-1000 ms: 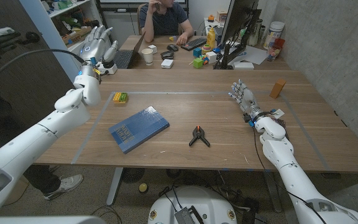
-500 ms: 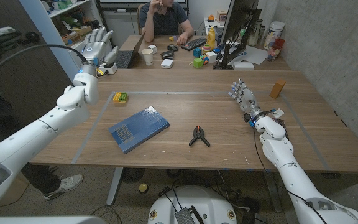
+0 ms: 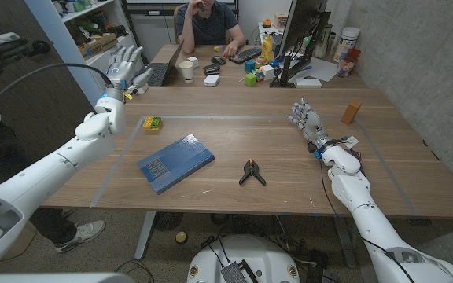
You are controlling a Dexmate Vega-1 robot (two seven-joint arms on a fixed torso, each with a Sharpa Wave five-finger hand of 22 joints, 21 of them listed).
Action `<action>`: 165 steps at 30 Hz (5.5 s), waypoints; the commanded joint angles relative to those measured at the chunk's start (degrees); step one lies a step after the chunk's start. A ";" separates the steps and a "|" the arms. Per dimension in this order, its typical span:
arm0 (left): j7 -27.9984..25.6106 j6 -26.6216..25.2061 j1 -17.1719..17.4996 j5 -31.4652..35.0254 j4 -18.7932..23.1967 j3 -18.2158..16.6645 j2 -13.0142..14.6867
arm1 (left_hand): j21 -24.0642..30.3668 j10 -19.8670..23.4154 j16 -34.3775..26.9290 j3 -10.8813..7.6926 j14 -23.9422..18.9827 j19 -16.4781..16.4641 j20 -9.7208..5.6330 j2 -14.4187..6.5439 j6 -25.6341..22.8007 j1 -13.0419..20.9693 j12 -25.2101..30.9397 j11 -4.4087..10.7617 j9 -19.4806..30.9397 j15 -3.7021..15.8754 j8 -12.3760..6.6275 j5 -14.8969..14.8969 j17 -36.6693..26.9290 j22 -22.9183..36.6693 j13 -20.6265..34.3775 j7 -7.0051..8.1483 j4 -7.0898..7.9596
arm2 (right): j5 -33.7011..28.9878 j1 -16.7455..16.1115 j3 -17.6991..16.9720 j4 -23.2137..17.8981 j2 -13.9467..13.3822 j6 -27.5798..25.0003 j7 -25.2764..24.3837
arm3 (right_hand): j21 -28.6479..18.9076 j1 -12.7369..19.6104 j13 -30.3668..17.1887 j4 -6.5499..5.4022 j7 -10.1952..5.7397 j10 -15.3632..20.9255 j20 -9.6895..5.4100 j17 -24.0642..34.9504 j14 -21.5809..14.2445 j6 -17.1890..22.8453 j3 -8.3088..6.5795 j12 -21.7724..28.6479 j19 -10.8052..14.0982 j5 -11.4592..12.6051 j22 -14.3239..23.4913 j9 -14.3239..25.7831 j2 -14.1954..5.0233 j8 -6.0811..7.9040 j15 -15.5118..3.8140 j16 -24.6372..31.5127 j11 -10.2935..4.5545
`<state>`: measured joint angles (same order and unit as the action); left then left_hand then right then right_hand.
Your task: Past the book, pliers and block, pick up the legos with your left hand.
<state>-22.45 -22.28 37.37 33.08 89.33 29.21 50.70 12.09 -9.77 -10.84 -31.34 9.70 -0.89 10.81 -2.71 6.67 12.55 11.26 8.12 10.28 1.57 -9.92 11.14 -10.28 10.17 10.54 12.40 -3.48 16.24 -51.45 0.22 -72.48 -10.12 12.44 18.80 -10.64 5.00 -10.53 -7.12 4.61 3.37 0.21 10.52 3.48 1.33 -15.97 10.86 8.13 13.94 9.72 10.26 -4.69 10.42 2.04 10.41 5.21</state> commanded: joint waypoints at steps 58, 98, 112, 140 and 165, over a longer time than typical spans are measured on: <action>7.00 8.11 -4.16 -11.99 -15.67 8.33 -4.48 | 0.89 -0.98 -0.94 1.76 0.69 -6.02 0.91 1.24 0.35 2.75 0.64 -1.55 0.26 -0.16 -1.04 0.74 -0.20 0.17 0.23 0.30 -2.20 | -0.85 2.96 1.51 3.69 0.18 0.98 1.18 | -0.54 -0.80 -0.26 -0.23 0.19 -0.05 0.73 0.29 -0.01 0.25 1.30 0.31 0.25 0.85 0.15 0.16 1.00 0.45 1.08 0.54 0.34; 23.29 9.48 -12.72 -12.31 -24.30 15.02 -5.82 | 1.38 2.76 -1.56 1.51 -4.06 -11.04 -0.51 -0.67 -2.29 5.81 1.04 -3.69 0.45 0.26 -1.74 0.05 -0.20 0.27 0.34 0.29 -3.69 | -0.85 4.60 1.55 6.68 0.59 3.26 2.21 | -0.51 -1.33 -0.26 -0.39 0.01 0.21 0.94 0.29 -0.22 1.05 1.96 0.39 0.28 1.25 0.11 0.16 1.27 0.69 1.15 0.62 0.29; 26.78 10.40 -14.97 -13.49 -27.45 16.24 -6.92 | 2.35 8.07 -2.31 2.43 -8.20 -16.24 -1.80 -1.07 -8.28 5.67 2.09 -4.13 0.44 0.10 -2.98 -0.96 -0.51 0.38 0.34 0.07 -3.43 | -1.46 5.55 1.75 8.05 0.85 4.26 1.68 | -0.52 -1.57 -0.27 -0.47 -0.21 0.20 0.98 0.29 -0.54 1.34 2.23 0.38 0.35 1.39 0.11 0.18 1.38 0.73 1.24 0.72 0.21; 26.15 7.12 -16.22 -7.28 -24.80 19.20 -6.15 | 6.92 23.11 -1.95 -5.46 -30.30 -38.58 -9.77 -7.16 -19.86 25.21 2.00 -4.51 0.43 3.45 -1.08 -0.78 -0.01 0.40 0.31 -2.96 -7.77 | -1.35 6.64 2.00 9.88 1.10 4.63 2.67 | -0.55 -2.01 -0.27 -0.67 -0.70 0.18 1.15 0.30 -0.71 1.87 2.74 0.36 0.52 1.65 0.10 0.21 1.52 0.82 1.37 0.73 0.29; 18.19 -2.37 -12.85 2.21 -17.67 19.17 -5.66 | 16.72 40.50 -5.30 -2.87 -48.02 -51.36 -16.75 -3.85 -41.32 58.21 4.04 -1.29 0.82 11.21 -5.62 -1.22 -1.26 2.46 0.42 -8.32 -6.96 | -1.27 6.32 1.65 9.48 0.93 4.91 3.12 | -0.59 -2.22 -0.28 -0.75 -0.91 0.32 1.05 0.28 -0.92 2.46 3.13 0.40 0.78 1.96 0.09 0.23 1.52 0.87 1.34 0.73 0.09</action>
<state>-1.13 -21.61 23.03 32.38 68.92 48.98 44.80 28.19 29.69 -15.94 -34.33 -37.34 -31.85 16.82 -3.72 -33.23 67.08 14.85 6.75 10.81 3.46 -15.07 9.75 -11.46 12.40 10.81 4.30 -10.61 14.90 -44.64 2.05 -62.31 -9.05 17.32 21.93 -10.64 3.27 -10.53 -7.84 3.59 3.37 1.24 10.52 2.75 3.39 -13.04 10.86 8.34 15.48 9.72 10.25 -2.95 10.87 3.16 10.80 5.21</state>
